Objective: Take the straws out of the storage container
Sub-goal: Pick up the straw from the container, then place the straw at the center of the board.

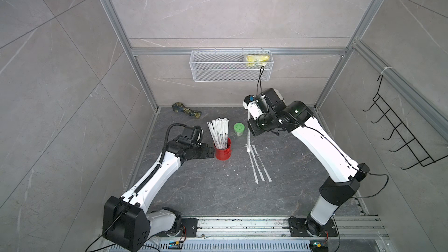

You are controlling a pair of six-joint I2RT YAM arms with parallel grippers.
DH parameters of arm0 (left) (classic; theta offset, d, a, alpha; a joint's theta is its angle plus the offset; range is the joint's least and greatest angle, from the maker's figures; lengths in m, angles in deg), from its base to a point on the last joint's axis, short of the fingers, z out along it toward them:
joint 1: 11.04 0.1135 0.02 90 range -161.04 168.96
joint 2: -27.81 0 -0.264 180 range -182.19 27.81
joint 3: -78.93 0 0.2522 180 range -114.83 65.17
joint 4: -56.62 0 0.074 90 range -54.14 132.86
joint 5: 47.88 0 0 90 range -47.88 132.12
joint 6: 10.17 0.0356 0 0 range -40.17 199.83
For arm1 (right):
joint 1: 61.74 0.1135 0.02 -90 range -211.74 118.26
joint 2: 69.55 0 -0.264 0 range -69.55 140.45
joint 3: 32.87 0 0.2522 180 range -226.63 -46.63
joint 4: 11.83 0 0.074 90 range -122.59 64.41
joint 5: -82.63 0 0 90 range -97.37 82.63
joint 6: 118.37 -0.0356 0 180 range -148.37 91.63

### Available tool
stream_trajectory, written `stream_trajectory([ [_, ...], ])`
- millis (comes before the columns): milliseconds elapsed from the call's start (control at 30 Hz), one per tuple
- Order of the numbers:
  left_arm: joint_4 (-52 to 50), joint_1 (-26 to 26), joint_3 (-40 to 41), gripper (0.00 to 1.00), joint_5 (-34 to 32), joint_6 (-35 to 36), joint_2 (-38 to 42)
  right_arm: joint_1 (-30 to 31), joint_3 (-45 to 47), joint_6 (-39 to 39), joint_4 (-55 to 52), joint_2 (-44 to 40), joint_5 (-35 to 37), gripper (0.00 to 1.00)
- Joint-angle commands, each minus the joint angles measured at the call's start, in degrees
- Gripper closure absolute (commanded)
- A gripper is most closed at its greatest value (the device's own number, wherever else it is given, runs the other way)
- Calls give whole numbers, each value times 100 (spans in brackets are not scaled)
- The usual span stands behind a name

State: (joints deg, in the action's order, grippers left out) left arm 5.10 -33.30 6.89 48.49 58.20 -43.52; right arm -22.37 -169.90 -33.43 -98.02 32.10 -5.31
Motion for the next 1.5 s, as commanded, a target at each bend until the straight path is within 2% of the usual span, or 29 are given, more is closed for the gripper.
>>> stream_trajectory([
  [0, -67, -32, -254, 1, 140, 98, 111, -293, -179, 31, -1062, 428, 197, 87],
  [233, -65, -43, -254, 1, 161, 91, 111, -704, -159, -71, -1687, 1033, 346, 87],
  [467, -65, -41, -251, 1, 153, 102, 85, -996, 547, -203, -1424, 1278, 402, 87],
  [833, -65, -50, -245, 1, 147, 106, 34, -1302, 1674, -228, -730, 1554, 32, 87],
  [1467, -65, -52, -245, 1, 161, 112, 20, -1450, 1758, -215, -509, 2311, -231, 87],
])
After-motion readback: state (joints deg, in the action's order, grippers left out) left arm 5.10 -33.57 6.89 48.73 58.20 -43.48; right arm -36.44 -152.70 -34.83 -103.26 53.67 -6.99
